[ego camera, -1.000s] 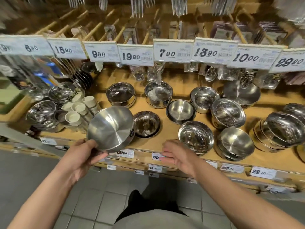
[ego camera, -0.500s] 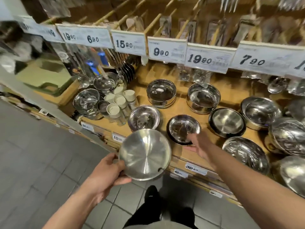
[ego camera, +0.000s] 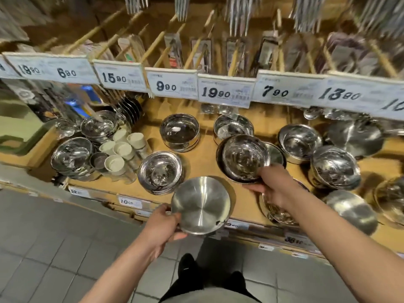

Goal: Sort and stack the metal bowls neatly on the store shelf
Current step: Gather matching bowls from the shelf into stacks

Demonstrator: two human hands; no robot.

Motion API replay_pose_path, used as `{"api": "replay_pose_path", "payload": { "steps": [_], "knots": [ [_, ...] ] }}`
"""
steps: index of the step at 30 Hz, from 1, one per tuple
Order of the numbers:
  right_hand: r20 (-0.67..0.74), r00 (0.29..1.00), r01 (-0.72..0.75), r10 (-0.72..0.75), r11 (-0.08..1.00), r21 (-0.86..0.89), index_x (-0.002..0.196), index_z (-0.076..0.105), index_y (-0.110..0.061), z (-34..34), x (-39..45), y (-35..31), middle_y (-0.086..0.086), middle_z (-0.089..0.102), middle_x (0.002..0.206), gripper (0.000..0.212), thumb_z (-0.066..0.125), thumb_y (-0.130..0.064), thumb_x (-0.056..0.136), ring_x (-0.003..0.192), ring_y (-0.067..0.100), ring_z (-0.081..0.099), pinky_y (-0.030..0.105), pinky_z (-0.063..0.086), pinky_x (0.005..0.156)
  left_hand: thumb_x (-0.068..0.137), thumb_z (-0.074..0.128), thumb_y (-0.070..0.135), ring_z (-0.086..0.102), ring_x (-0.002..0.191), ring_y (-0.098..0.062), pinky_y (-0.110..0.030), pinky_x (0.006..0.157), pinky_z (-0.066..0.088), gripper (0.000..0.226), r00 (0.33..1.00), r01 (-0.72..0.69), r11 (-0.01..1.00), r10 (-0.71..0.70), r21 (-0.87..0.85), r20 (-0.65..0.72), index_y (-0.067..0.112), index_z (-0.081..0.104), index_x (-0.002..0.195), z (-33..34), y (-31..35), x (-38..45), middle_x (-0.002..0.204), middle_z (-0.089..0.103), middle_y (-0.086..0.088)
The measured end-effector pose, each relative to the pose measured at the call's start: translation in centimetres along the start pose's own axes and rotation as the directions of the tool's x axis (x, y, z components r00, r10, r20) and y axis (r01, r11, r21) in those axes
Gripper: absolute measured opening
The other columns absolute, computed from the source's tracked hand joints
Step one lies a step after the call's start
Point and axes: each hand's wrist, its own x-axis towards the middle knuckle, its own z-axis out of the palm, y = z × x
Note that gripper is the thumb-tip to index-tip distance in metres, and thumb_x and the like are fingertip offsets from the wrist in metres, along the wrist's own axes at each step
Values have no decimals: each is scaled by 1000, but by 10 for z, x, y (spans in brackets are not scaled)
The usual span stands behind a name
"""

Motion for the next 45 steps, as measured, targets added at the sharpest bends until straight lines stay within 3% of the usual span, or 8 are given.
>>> {"api": "replay_pose_path", "payload": {
  "steps": [4, 16, 21, 26, 31, 34, 40, 45],
  "knots": [
    [-19, 997, 72, -71, 997, 11, 125, 52, -9, -22, -28, -18, 16, 71, 108, 30, 49, 6, 99, 80, 33, 77, 28, 61, 50, 99, 58, 3, 77, 69, -24, -29, 55, 61, 19, 999, -39, 997, 38, 73, 20, 12, 55, 115, 26, 8, 31, 105, 74, -18],
    [-94, 995, 33, -23, 993, 114, 102, 57, -16, -66, -52, -2, 5, 78, 75, 27, 50, 10, 97, 76, 29, 78, 27, 60, 48, 99, 59, 9, 59, 50, -19, -29, 42, 47, 20, 991, -125, 972, 130, 201, -14, 20, 60, 116, 63, 39, 88, 81, 72, -11],
    [-122, 992, 30, -13, 990, 136, 125, 52, -12, -60, -49, 4, 12, 78, 88, 37, 48, 11, 96, 76, 32, 78, 29, 61, 49, 93, 68, 19, 57, 70, -12, -27, 65, 46, 8, 955, -193, 888, 268, 418, -129, 16, 61, 94, 69, 33, 86, 80, 62, 5],
    [-114, 993, 21, -4, 988, 151, 131, 49, -13, -52, -51, 2, 15, 76, 94, 41, 49, 10, 96, 77, 34, 78, 29, 60, 48, 90, 63, 5, 75, 79, -32, -47, 79, 63, 22, 999, -28, 969, 31, 247, -8, -3, 61, 110, 77, 17, 81, 93, 74, -20],
    [-107, 994, 16, -1, 991, 136, 114, 54, -10, -48, -53, -1, 11, 78, 88, 30, 48, 13, 95, 76, 31, 78, 29, 60, 48, 93, 60, 2, 75, 85, -36, -53, 84, 61, 9, 999, -50, 976, 51, 213, 4, 7, 62, 86, 79, 32, 85, 84, 73, -17],
    [-115, 993, 29, -15, 992, 121, 100, 56, -13, -45, -55, -1, 1, 77, 68, 30, 50, 15, 93, 73, 27, 78, 30, 61, 48, 94, 60, 2, 73, 86, -30, -44, 80, 63, 8, 999, -41, 975, 33, 218, 40, 7, 63, 89, 76, 36, 87, 90, 73, -15],
    [-136, 991, 11, 4, 994, 111, 104, 55, -11, -35, -58, -1, 15, 72, 98, 28, 49, 14, 94, 73, 29, 78, 33, 62, 50, 90, 75, 12, 73, 89, -23, -23, 62, 61, 12, 992, -19, 992, 3, 125, 125, 9, 65, 94, 72, 36, 83, 97, 73, -11],
    [-116, 993, 9, 1, 996, 91, 95, 56, -11, -19, -62, -1, 16, 73, 93, 24, 53, 13, 94, 70, 30, 77, 35, 62, 49, 94, 63, 32, 64, 67, -16, -28, 60, 47, 20, 971, -238, 816, 210, 527, 114, 14, 61, 86, 59, 45, 51, 74, 70, -2]
  ]
}}
